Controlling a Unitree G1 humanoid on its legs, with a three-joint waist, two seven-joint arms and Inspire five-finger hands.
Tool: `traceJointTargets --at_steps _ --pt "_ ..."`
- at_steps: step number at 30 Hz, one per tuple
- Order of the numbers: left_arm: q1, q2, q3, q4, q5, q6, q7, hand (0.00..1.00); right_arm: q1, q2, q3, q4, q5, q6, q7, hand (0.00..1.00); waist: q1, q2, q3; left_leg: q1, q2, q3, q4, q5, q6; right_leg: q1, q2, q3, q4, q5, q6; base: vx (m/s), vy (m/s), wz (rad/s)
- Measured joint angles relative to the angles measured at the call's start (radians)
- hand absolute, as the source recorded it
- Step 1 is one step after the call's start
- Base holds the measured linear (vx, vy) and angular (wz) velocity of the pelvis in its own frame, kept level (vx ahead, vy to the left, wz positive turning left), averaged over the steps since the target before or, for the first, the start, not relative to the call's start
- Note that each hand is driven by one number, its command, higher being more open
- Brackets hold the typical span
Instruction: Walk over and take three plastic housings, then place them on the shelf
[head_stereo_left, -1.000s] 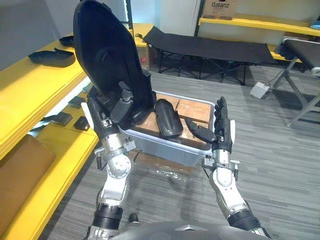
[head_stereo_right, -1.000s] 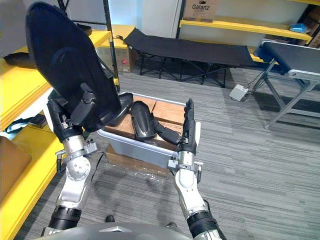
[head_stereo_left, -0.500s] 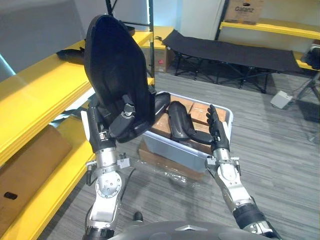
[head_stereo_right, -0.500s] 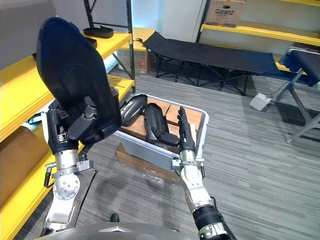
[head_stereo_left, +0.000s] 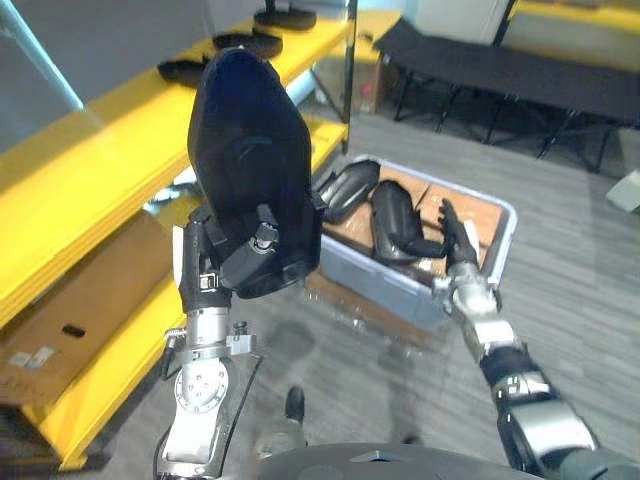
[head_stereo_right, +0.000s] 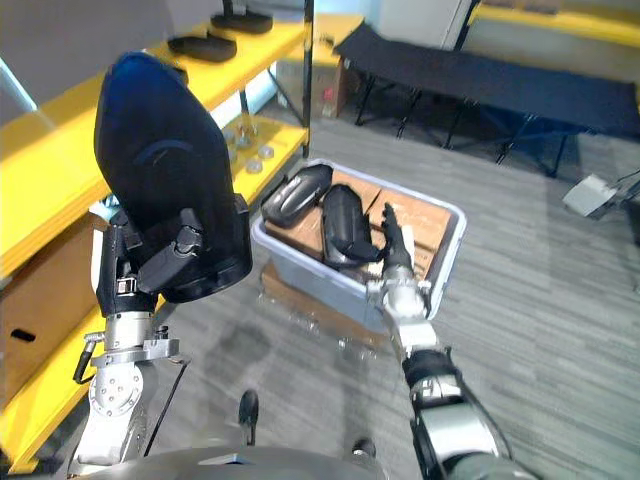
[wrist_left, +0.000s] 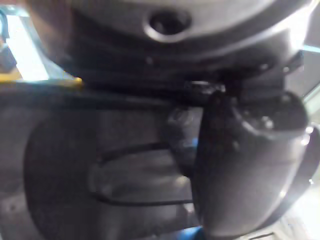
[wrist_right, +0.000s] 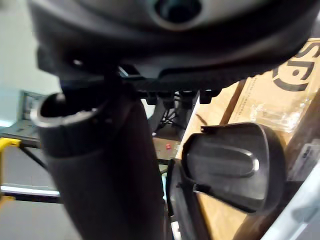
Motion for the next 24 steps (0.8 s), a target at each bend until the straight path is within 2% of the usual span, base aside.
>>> traceJointTargets --at_steps 1,3,6,8,12,14,18,21,22,24 --pt "-0.017 0.006 0.0 0.008 0.0 0.0 0.002 0.0 -0.03 -0.016 -0.008 0.026 0.001 0.003 -0.001 1.0 0.005 0.001 0.019 -0.015 0.002 -0.007 0.0 0.009 -0.004 -0.015 0.001 -0.003 0.008 0.0 -0.001 -0.09 -0.015 0.16" --pt "-0.064 0.025 0.002 0.043 -0.002 -0.001 0.019 0.0 -0.12 -0.067 -0.017 0.092 0.007 0.011 -0.005 1.0 0.03 -0.003 0.093 -0.047 0.01 -0.022 0.001 0.029 0.003 -0.046 0.001 -0.009 0.032 0.002 -0.005 -0.08 -0.037 0.17" --pt "-0.072 0.04 0.003 0.082 -0.017 -0.001 0.035 0.0 -0.208 -0.113 -0.017 0.131 0.017 0.015 -0.015 1.0 0.048 -0.009 0.165 -0.081 0.007 -0.031 0.001 0.046 0.007 -0.088 -0.009 -0.008 0.062 0.001 -0.009 -0.01 -0.025 0.1" --pt "-0.071 0.045 0.002 0.104 -0.028 -0.001 0.052 0.0 -0.285 -0.15 -0.016 0.167 0.034 0.014 -0.034 1.0 0.056 -0.005 0.226 -0.097 -0.005 -0.032 0.02 0.05 0.016 -0.1 -0.026 -0.006 0.08 -0.003 -0.007 0.02 -0.009 0.06" --pt "-0.082 0.065 -0.01 0.108 -0.031 -0.001 0.087 0.0 -0.372 -0.176 -0.015 0.231 0.033 0.016 -0.101 1.0 0.063 0.007 0.256 -0.126 -0.014 -0.03 0.036 0.043 0.023 -0.132 -0.041 0.003 0.104 -0.01 -0.003 0.0 0.0 0.01" --pt "-0.107 0.072 -0.039 0.121 -0.034 -0.002 0.103 0.0 -0.384 -0.203 -0.013 0.255 0.033 0.025 -0.138 1.0 0.079 0.019 0.264 -0.138 -0.015 -0.03 0.06 0.028 0.025 -0.14 -0.047 0.007 0.119 -0.019 -0.004 -0.05 -0.027 -0.04" --pt "-0.128 0.072 -0.103 0.159 -0.033 -0.009 0.122 0.0 -0.416 -0.239 -0.013 0.281 0.033 0.068 -0.203 1.0 0.082 0.042 0.278 -0.16 -0.015 -0.026 0.083 0.016 0.027 -0.172 -0.056 0.025 0.15 -0.027 -0.008 -0.06 -0.04 -0.1" --pt "-0.139 0.072 -0.129 0.183 -0.033 -0.007 0.135 0.0 -0.432 -0.247 -0.016 0.318 0.033 0.115 -0.216 1.0 0.078 0.053 0.286 -0.161 -0.013 -0.021 0.083 0.015 0.026 -0.186 -0.06 0.033 0.169 -0.035 -0.01 -0.05 -0.051 -0.06" --pt "-0.139 0.072 -0.141 0.185 -0.033 -0.007 0.141 0.0 -0.432 -0.247 -0.017 0.345 0.033 0.138 -0.213 0.0 0.079 0.053 0.287 -0.161 -0.013 -0.02 0.083 0.015 0.026 -0.193 -0.063 0.037 0.184 -0.044 -0.01 -0.03 -0.058 -0.03" --pt "-0.141 0.072 -0.155 0.185 -0.034 -0.007 0.15 0.0 -0.433 -0.248 -0.025 0.373 0.029 0.149 -0.212 0.0 0.079 0.056 0.288 -0.161 -0.014 -0.02 0.083 0.017 0.027 -0.205 -0.072 0.039 0.212 -0.058 -0.011 -0.01 -0.058 0.0"
